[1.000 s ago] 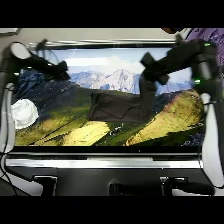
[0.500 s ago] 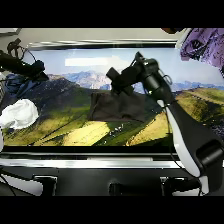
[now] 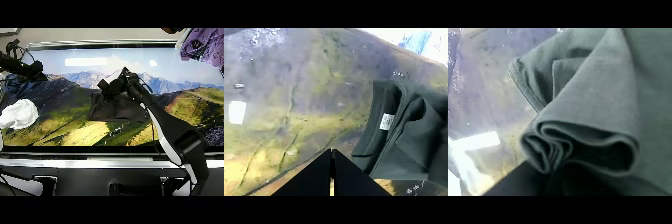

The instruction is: Fold the clothes and pants, and hang the long-sleeved shirts on hangers.

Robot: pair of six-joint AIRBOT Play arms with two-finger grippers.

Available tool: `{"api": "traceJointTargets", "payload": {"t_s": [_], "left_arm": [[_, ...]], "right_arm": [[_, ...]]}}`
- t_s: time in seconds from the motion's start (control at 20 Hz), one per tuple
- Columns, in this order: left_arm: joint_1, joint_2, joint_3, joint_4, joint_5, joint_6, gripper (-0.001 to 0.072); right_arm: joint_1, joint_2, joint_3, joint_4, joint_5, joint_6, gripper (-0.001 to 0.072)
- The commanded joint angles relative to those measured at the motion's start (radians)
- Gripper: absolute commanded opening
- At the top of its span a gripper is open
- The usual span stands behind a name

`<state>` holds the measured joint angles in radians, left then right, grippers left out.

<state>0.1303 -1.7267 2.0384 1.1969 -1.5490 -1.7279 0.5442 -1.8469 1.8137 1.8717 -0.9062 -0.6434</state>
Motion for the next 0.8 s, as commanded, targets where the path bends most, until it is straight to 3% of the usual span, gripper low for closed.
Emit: {"api": "traceJointTargets", "payload": {"t_s": [0.0,0.1,0.3,0.5,0.75], "left_arm": [[0.001,0.0,-0.007,0.001,-0.008,0.0,0.0019],[0.001,0.0,-0.011,0.001,-0.011,0.0,0.0019],[0.001,0.002,-0.011,0.001,-0.013,0.0,0.0019],[0.002,0.014,-0.011,0.001,-0.012,0.0,0.0019],[0.002,0.025,-0.011,0.0,-0.012,0.0,0.0019]], "right_arm": [[0.002,-0.018,0.001,0.077,0.064,-0.125,0.0292],[-0.009,0.012,0.001,0.119,0.014,-0.242,0.0499],[-0.142,0.145,0.001,0.126,-0.139,-0.396,0.0525],[-0.454,0.242,0.0,0.136,-0.379,-0.641,0.0543],[-0.818,0.228,-0.286,0.49,-0.455,-0.988,0.0543]]}}
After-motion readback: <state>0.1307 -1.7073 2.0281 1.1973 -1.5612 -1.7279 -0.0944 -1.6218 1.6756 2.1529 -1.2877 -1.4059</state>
